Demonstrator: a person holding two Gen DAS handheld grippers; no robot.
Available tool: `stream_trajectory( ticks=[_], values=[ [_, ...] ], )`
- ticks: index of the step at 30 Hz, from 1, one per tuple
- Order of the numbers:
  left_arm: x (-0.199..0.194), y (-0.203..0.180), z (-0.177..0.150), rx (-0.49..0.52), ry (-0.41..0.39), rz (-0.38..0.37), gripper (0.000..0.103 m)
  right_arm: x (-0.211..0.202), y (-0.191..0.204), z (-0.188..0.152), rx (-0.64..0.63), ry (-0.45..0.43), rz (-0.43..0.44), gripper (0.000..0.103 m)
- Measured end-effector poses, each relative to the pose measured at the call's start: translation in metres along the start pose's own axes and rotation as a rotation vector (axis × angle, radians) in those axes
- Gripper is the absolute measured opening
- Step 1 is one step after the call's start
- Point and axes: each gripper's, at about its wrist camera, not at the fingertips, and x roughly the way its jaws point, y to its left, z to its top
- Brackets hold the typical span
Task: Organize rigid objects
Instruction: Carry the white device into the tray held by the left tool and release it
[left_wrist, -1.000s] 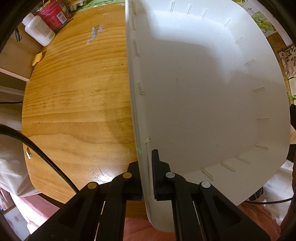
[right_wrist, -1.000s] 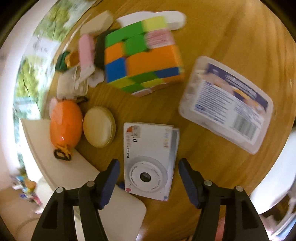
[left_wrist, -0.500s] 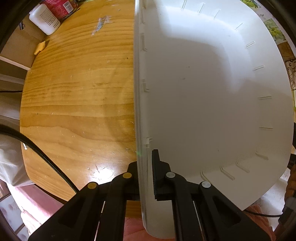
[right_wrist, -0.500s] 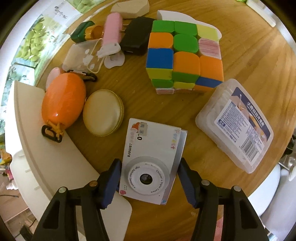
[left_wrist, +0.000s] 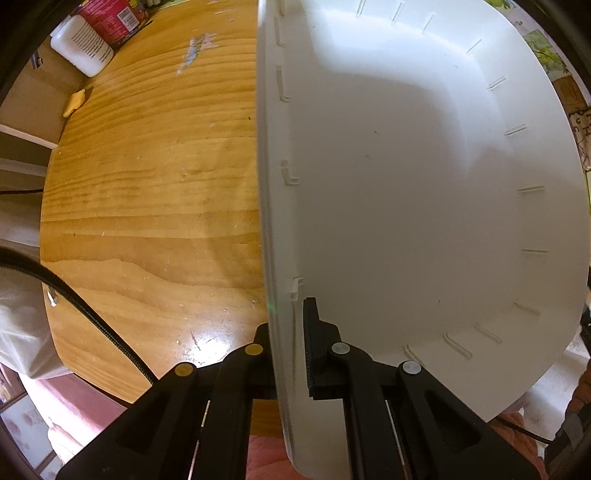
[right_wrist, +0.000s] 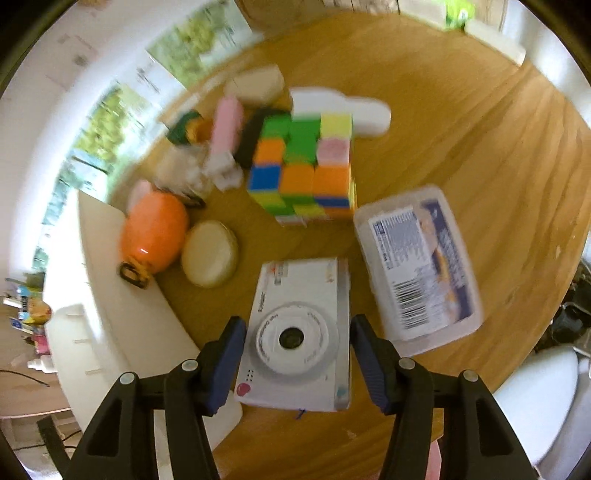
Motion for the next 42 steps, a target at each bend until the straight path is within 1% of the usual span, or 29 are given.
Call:
stream_trajectory(
  ticks=[1,2,6,8,12,15,17,21,23,26,32,36,39,42],
  values=[
    [0.000,0.001,0.000,0.002,-0.002,-0.003,0.006,-0.006,-0.001,-0.002,-0.011,-0.031,0.010,0.058],
    [-0.001,0.001,0.001,0.004,-0.003,-0.003,0.006,-0.014,-0.002,-0.004,-0.022,-0.069,0.012,0.051],
    [-0.002,-0.001,0.005,0.025,-0.010,0.011,0.006,-0.037,-0.004,-0.008,-0.079,-0.170,0.045,0.050],
    [-0.001,-0.003,0.005,0.034,-0.011,0.018,0.006,-0.047,0.003,-0.007,-0.110,-0.208,0.049,0.050],
    [-0.002,-0.005,0.008,0.043,-0.014,0.018,0.006,-0.058,0.022,-0.007,-0.161,-0.288,0.087,0.050],
    [-0.004,-0.006,0.010,0.047,-0.024,0.022,0.006,-0.069,0.038,-0.009,-0.228,-0.361,0.115,0.050],
    [-0.005,-0.007,0.011,0.046,-0.029,0.024,0.006,-0.076,0.052,-0.009,-0.285,-0.412,0.144,0.050],
    [-0.005,-0.006,0.016,0.037,-0.036,0.016,0.006,-0.086,0.070,-0.017,-0.375,-0.460,0.221,0.050],
    [-0.013,-0.006,0.012,0.033,-0.043,0.015,0.006,-0.087,0.081,-0.021,-0.434,-0.469,0.261,0.050],
    [-0.017,-0.007,0.014,0.026,-0.050,0.016,0.006,-0.088,0.095,-0.028,-0.514,-0.469,0.303,0.050],
    [-0.020,-0.012,0.017,0.012,-0.054,0.025,0.006,-0.080,0.133,-0.049,-0.727,-0.421,0.366,0.050],
    [-0.025,-0.013,0.015,0.007,-0.063,0.032,0.007,-0.072,0.158,-0.065,-0.885,-0.370,0.387,0.051],
    [-0.029,-0.014,0.014,0.012,-0.068,0.046,0.008,-0.065,0.172,-0.077,-0.973,-0.332,0.388,0.051],
    [-0.032,-0.017,0.012,0.009,-0.055,0.046,0.008,-0.056,0.183,-0.088,-1.046,-0.287,0.389,0.051]
  ],
)
